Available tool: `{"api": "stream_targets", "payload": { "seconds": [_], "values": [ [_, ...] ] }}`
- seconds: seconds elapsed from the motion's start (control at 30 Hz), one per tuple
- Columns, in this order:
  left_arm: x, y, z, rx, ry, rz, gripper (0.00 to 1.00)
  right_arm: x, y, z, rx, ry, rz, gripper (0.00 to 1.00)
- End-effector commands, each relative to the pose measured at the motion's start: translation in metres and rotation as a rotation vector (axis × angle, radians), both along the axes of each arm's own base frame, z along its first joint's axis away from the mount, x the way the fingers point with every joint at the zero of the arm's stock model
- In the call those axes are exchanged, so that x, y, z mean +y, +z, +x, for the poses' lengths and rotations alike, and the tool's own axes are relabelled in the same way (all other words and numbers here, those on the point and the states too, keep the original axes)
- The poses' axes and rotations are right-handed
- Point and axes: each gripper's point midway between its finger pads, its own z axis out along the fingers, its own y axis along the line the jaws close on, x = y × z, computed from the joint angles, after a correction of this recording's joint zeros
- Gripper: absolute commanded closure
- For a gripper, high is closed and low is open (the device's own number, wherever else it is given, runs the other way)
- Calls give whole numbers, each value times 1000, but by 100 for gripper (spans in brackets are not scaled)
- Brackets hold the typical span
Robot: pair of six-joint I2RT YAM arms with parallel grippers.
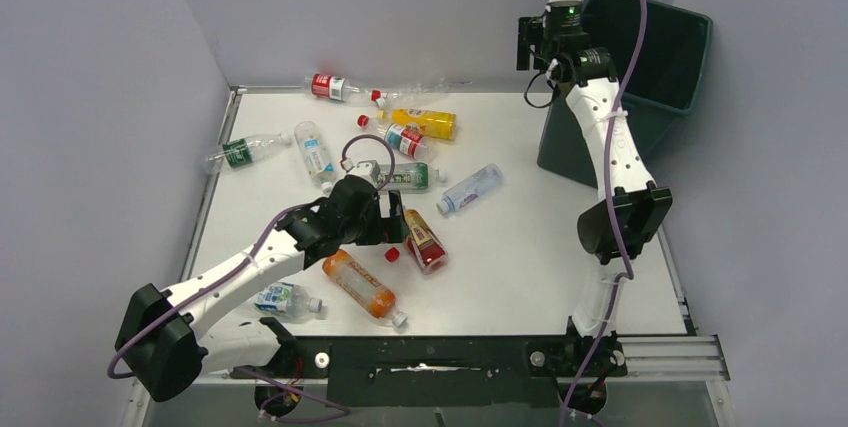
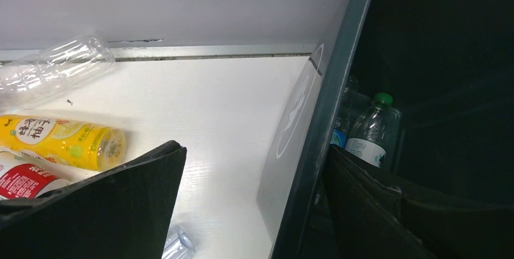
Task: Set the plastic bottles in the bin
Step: Adjust the trash bin at the center of the board.
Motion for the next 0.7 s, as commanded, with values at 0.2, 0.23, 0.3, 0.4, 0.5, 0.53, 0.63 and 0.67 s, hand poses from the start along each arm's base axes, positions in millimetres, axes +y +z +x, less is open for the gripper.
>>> {"api": "stream_targets", "payload": {
  "seconds": [0.2,0.23,0.3,0.4,0.5,0.53,0.63,0.67],
  "values": [
    [-11,20,13,-23,31,-44,2,2,-24,15,32,9,-6,19],
    [-11,19,13,-20,29,-40,2,3,-25,15,33,12,-7,20],
    [-11,16,13,-17,28,-35,2,3,-27,15,36,16,-9,22],
    [-12,13,12,-12,24,-34,2,2,-28,14,37,18,-12,23],
    [-13,10,11,-5,20,-38,2,2,-28,13,37,21,-13,24],
    [-13,10,11,-6,19,-38,2,3,-29,13,39,21,-15,24],
    [-13,9,11,-7,21,-43,2,3,-30,12,41,24,-13,26],
    [-14,10,11,-8,21,-48,2,3,-31,12,43,26,-12,26]
  ]
}}
